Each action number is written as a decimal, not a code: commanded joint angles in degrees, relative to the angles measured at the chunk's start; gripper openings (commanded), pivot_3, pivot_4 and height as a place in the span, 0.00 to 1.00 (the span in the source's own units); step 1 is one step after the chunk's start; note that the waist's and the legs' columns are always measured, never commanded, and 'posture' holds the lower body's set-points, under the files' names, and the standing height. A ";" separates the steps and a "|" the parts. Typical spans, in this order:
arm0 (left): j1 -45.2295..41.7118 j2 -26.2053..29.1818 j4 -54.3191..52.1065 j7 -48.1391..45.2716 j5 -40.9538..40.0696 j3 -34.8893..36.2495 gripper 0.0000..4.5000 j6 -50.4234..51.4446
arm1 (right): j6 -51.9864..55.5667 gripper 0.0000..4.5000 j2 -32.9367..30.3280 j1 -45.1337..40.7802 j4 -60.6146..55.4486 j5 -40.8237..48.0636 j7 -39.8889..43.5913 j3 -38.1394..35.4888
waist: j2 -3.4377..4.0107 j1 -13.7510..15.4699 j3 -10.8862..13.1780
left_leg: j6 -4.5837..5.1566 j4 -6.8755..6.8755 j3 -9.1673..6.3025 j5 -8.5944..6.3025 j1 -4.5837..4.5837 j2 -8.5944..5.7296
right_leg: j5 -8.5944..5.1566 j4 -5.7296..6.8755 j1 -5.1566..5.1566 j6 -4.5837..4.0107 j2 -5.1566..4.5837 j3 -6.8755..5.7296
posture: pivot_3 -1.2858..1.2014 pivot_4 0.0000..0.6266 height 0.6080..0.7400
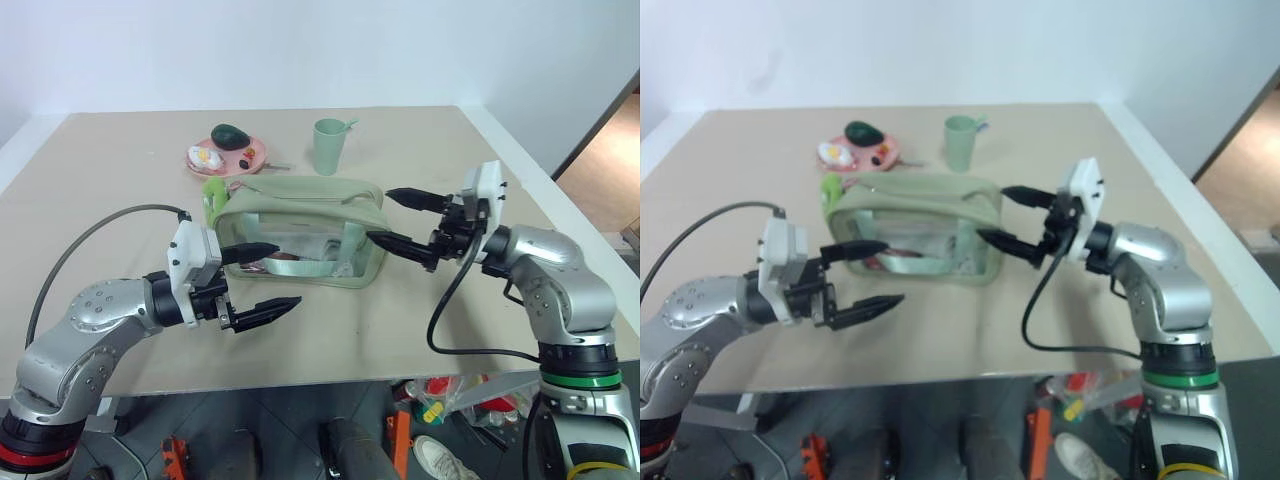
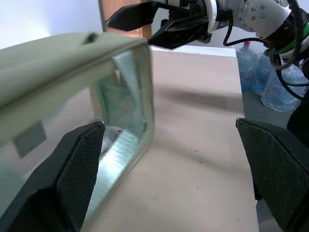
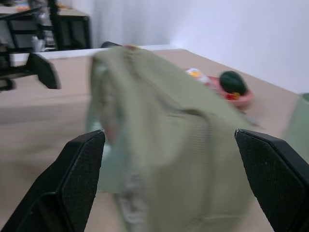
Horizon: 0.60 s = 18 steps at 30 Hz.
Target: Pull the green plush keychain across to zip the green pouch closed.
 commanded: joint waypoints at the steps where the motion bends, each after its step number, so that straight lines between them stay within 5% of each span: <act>1: -0.50 0.61 -0.56 -0.65 0.42 0.43 1.00 -0.42 | -1.19 0.99 0.09 0.16 -1.45 -0.31 -1.51 -0.05 | 0.00 0.02 0.00 | -0.02 0.02 0.00 0.04 -0.01 -0.01 | 0.01 0.00 0.01 0.01 -0.01 0.00 | 0.52 0.24 1.00; 7: -0.15 0.30 -0.50 -0.20 1.38 0.15 1.00 -0.51 | -2.13 0.99 -1.19 0.90 1.81 -0.80 -0.89 -0.31 | -0.01 0.05 0.00 | -0.11 0.04 0.06 0.09 -0.12 -0.07 | 0.03 -0.06 0.00 0.05 -0.08 0.07 | 0.52 0.24 1.00; 18: 0.71 0.53 0.68 1.22 2.41 2.44 1.00 -0.76 | -5.68 0.11 0.09 0.80 5.25 -1.08 0.44 0.05 | -0.01 0.07 0.00 | -0.11 -0.04 0.02 0.08 -0.14 -0.04 | -0.01 -0.07 -0.03 0.07 -0.03 0.05 | 0.52 0.24 1.00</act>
